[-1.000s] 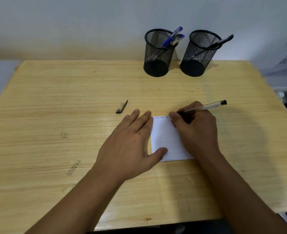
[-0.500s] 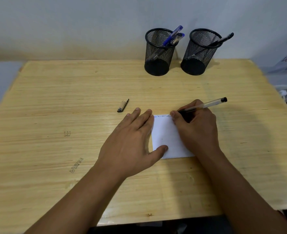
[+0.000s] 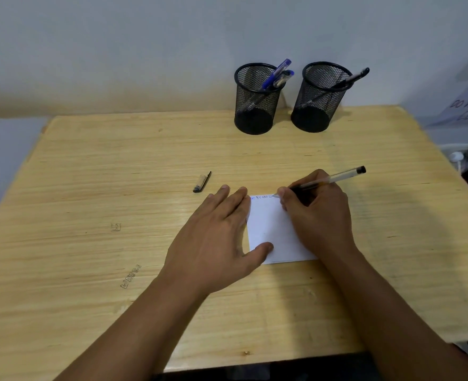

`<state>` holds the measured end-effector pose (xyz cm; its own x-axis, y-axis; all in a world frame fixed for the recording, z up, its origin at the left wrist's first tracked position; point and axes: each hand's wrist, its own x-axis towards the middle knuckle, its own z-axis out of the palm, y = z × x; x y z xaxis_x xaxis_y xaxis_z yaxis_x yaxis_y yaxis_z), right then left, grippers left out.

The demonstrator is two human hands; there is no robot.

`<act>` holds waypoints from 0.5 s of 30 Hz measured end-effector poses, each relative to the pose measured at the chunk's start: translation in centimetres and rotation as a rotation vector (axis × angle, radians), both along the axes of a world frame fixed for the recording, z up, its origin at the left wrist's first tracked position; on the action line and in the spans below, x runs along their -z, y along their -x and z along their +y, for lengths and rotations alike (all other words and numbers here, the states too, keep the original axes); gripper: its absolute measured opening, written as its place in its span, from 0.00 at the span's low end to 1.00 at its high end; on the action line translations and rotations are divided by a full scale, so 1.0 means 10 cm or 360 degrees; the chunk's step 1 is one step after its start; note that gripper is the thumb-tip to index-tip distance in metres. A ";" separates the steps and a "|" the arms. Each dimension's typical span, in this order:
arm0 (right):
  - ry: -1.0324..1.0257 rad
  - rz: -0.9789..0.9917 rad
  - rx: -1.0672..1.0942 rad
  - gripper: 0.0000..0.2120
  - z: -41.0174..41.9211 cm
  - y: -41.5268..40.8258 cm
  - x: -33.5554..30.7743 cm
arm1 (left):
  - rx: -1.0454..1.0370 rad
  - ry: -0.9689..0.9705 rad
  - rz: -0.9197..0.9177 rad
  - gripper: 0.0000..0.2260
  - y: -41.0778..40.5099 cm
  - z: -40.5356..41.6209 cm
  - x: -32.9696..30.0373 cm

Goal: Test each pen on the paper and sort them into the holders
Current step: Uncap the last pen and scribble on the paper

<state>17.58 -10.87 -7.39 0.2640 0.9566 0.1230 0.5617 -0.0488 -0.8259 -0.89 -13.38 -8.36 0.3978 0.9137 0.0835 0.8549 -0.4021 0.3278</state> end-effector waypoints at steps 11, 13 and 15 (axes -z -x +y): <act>0.0135 0.0490 0.0034 0.06 0.00 -0.18 -0.15 | -0.0042 0.0074 -0.0038 0.40 0.00 0.01 -0.03; 0.0139 0.0528 0.0054 0.04 -0.02 -0.21 -0.17 | -0.0033 0.0077 -0.0048 0.39 0.00 0.01 -0.05; 0.0149 0.0539 0.0069 0.03 -0.05 -0.23 -0.20 | -0.0027 0.0075 -0.0101 0.35 0.00 0.02 -0.06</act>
<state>19.91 -11.37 -5.40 0.3156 0.9466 -0.0664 0.2523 -0.1511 -0.9558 -0.85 -13.14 -7.79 0.3772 0.9239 0.0646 0.8384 -0.3702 0.4000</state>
